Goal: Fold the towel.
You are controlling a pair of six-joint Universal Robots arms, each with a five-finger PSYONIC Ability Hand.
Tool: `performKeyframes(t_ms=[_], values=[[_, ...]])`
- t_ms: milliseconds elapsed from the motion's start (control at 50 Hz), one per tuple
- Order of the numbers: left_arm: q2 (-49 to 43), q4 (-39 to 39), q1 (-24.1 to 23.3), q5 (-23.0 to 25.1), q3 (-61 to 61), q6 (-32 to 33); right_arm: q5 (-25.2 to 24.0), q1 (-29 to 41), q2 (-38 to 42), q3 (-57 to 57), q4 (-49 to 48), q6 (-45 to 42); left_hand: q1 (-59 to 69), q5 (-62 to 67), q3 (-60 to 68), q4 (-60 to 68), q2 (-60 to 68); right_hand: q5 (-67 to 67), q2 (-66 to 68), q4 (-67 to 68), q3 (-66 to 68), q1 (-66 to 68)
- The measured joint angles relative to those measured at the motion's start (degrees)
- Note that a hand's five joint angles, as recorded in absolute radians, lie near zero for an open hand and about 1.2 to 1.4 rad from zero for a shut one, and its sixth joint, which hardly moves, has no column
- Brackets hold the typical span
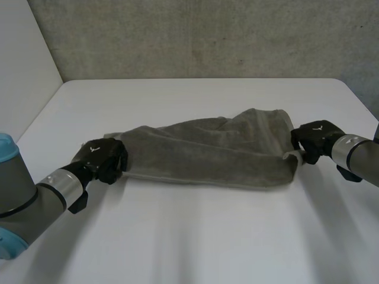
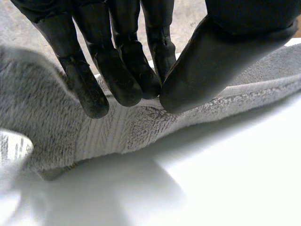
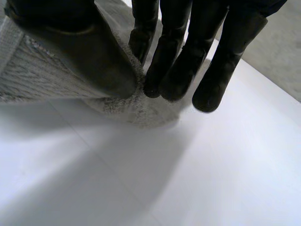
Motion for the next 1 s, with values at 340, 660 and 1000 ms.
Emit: performKeyframes(t_ms=[340, 660, 1000], values=[[1.6, 0.2, -0.5, -0.8, 1.5, -1.1, 1.4, -1.6, -10.7, 9.9, -5.1, 1.2, 0.0, 0.0, 0.0, 0.0, 0.0, -58.7, -57.8, -57.6, -58.4, -58.6], [0.5, -0.5, 0.9, -0.5, 7.6, -8.6, -6.5, -0.5, -26.6, 34.3, -15.4, -9.2, 0.0, 0.0, 0.0, 0.0, 0.0, -58.7, -57.8, -57.6, -58.4, -58.6], [-1.5, -3.6, 1.4, -0.1, 12.2, -14.6, -4.6, -1.0, -21.4, 42.1, -24.0, -18.3, 0.0, 0.0, 0.0, 0.0, 0.0, -56.0, -56.0, -56.5, -56.7, -56.0]])
